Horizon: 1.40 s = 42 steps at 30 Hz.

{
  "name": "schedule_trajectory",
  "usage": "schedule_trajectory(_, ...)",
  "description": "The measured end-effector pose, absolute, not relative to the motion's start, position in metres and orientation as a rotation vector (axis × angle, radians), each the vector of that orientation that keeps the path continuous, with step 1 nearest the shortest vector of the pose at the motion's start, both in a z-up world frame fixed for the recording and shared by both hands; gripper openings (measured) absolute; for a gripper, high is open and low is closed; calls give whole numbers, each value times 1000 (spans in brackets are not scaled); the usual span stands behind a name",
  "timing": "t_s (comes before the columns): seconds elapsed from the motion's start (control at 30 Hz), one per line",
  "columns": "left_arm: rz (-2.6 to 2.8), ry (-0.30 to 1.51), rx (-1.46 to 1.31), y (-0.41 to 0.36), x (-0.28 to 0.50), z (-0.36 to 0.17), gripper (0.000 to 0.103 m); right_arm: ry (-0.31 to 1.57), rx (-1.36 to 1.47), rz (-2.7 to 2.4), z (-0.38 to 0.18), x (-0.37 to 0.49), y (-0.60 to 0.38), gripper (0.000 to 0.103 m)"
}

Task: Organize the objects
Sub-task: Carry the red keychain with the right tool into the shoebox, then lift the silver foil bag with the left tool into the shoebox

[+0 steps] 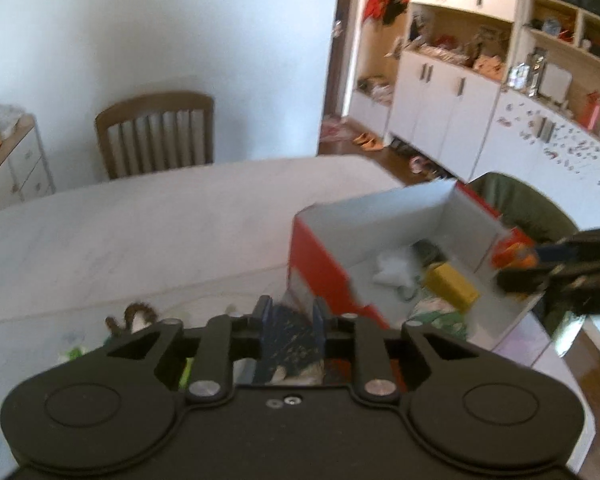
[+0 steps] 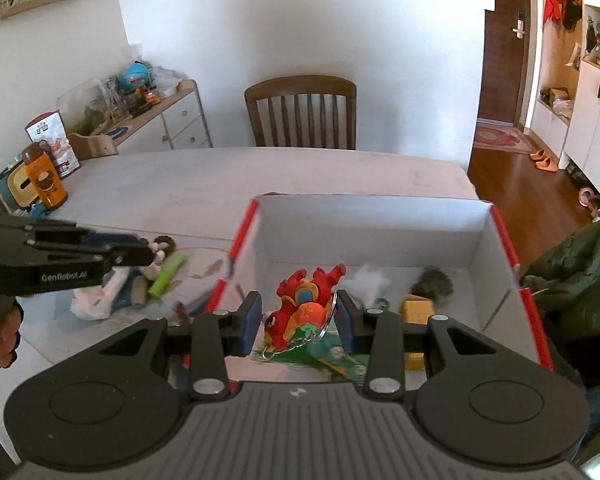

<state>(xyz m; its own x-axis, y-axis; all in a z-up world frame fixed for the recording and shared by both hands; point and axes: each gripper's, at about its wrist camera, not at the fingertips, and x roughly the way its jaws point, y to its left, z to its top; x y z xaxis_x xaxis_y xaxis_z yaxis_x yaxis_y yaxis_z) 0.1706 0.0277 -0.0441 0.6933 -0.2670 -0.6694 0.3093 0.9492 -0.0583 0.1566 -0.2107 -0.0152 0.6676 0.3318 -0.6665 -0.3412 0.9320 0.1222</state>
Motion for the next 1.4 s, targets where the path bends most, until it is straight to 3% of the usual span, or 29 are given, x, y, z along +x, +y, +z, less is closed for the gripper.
schedule_trajectory(0.23, -283, 847, 35, 34, 167, -82, 35, 757, -17, 380, -20, 169, -234, 38)
schedule_trajectory(0.4, -238, 885, 26, 32, 163, -99, 70, 767, -24, 390, -25, 172, -244, 38)
schedule_trajectory(0.6, -239, 931, 26, 28, 166, -121, 85, 778, -22, 394, -29, 179, -254, 38)
schedule_trajectory(0.87, -272, 981, -9, 20, 168, -142, 86, 786, -21, 400, -33, 180, -264, 38)
schedule_trajectory(0.93, -270, 993, -19, 18, 170, -146, 82, 789, -22, 399, -34, 179, -268, 38)
schedule_trajectory(1.0, -266, 1005, -18, 15, 173, -150, 65, 791, -25, 397, -35, 179, -271, 38)
schedule_trajectory(1.4, -212, 965, -61, 16, 164, -138, 45, 801, -32, 399, -40, 181, -287, 38)
